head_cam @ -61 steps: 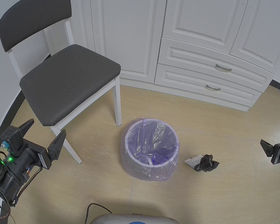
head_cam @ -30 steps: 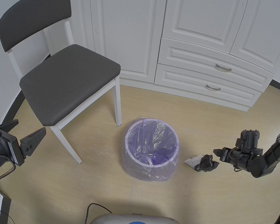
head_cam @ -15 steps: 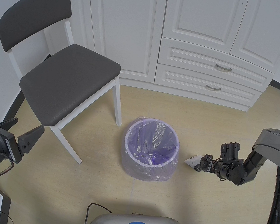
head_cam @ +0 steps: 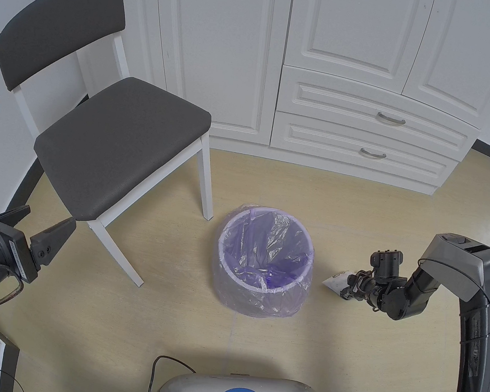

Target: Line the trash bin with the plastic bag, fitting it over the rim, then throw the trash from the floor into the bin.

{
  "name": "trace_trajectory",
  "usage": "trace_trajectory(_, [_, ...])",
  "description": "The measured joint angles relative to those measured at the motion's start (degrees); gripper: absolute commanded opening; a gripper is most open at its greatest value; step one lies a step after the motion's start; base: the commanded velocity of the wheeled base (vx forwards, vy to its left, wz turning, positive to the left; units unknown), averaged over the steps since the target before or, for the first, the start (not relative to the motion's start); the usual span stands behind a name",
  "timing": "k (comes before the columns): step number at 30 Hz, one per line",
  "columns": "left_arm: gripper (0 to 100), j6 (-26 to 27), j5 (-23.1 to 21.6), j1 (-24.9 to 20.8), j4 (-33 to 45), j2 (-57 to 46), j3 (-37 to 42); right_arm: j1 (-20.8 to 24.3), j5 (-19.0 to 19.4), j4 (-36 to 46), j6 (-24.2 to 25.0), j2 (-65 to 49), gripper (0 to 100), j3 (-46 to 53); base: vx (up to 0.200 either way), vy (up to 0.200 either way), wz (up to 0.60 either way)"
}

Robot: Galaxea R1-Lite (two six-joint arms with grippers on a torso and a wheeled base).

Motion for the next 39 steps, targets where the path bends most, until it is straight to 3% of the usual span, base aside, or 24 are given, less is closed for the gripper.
trace_trajectory(7, [100, 0.00, -1.51, 1.51, -0.02, 0.17, -0.02, -0.67, -0.09, 0.13, 3.32, 2.56, 100, -4.35, 0.000, 0.000, 0.00])
trace_trajectory(18, [100, -0.15, -1.58, 1.83, -0.06, 0.61, 0.06, -2.01, -0.68, 1.61, 4.05, 3.39, 100, -6.58, 0.000, 0.000, 0.00])
trace_trajectory(31, [100, -0.12, -1.94, 1.88, -0.09, 0.91, 0.04, -2.43, 0.00, 12.68, 4.33, -2.58, 100, -6.58, 0.000, 0.000, 0.00])
trace_trajectory(39, [100, -0.01, -2.24, 2.32, -0.13, 1.62, 0.00, -2.93, 0.11, 29.07, 3.80, -2.34, 100, -15.54, 0.000, 0.000, 0.00])
